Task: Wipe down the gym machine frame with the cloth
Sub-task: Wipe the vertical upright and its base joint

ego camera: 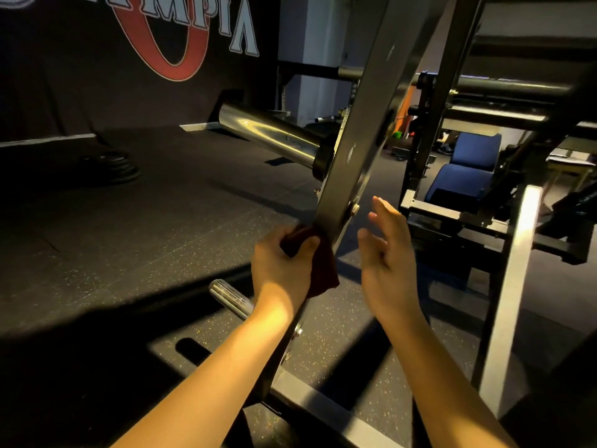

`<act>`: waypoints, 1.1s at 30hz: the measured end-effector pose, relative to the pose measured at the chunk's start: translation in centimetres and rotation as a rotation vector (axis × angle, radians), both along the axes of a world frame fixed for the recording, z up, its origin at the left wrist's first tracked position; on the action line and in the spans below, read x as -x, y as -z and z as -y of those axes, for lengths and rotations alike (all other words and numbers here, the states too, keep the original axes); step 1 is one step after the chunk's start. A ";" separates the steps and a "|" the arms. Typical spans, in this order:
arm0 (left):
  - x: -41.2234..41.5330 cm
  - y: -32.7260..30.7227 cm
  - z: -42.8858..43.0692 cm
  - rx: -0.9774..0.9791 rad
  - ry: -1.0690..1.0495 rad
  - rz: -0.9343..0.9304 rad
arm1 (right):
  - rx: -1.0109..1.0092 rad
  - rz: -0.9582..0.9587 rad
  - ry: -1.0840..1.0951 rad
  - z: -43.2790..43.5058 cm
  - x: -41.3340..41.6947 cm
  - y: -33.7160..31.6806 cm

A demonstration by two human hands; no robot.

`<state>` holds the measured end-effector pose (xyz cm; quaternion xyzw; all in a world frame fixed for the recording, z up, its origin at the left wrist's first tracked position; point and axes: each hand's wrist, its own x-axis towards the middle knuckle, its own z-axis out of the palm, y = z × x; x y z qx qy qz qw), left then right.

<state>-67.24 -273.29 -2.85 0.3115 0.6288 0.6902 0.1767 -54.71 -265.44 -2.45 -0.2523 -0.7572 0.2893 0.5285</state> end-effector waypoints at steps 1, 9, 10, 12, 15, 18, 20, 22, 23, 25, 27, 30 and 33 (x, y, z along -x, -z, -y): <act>0.0 -0.5 -0.1 -0.022 0.002 -0.014 | -0.039 -0.007 -0.009 -0.1 0.2 -0.7; -0.4 2.6 0.8 0.033 -0.035 -0.049 | -0.129 0.075 -0.080 0.2 1.5 -0.6; -0.6 1.5 0.3 0.021 -0.035 -0.065 | -0.122 0.066 -0.086 0.2 1.4 -0.6; -1.1 -0.6 -0.4 -0.017 -0.046 -0.108 | -0.109 0.055 -0.104 0.2 1.4 -0.7; -1.5 0.4 -0.5 -0.044 -0.075 -0.110 | -0.098 0.078 -0.108 0.0 1.3 -0.7; -1.3 2.6 0.4 0.019 -0.072 -0.073 | -0.090 0.104 -0.114 0.0 1.1 -0.9; -1.0 2.1 0.1 0.044 -0.065 -0.079 | -0.071 0.110 -0.125 0.0 0.9 -1.0; -1.0 0.3 -0.4 0.042 -0.052 -0.091 | -0.033 0.110 -0.134 -0.2 0.9 -1.1; -1.0 -0.4 -0.8 0.033 -0.047 -0.098 | -0.017 0.107 -0.136 -0.4 0.8 -1.1; -0.9 0.0 -1.0 0.019 -0.047 -0.079 | 0.003 0.113 -0.151 -0.5 0.6 -1.2; -0.6 1.2 -0.4 0.033 -0.068 -0.030 | 0.004 0.115 -0.170 -0.3 0.3 -1.5; 0.1 1.8 0.0 0.085 -0.091 -0.042 | -0.009 0.090 -0.192 0.0 0.3 -1.9; 0.0 -0.1 -0.4 0.036 -0.064 -0.095 | -0.019 0.071 -0.180 0.3 0.5 -1.7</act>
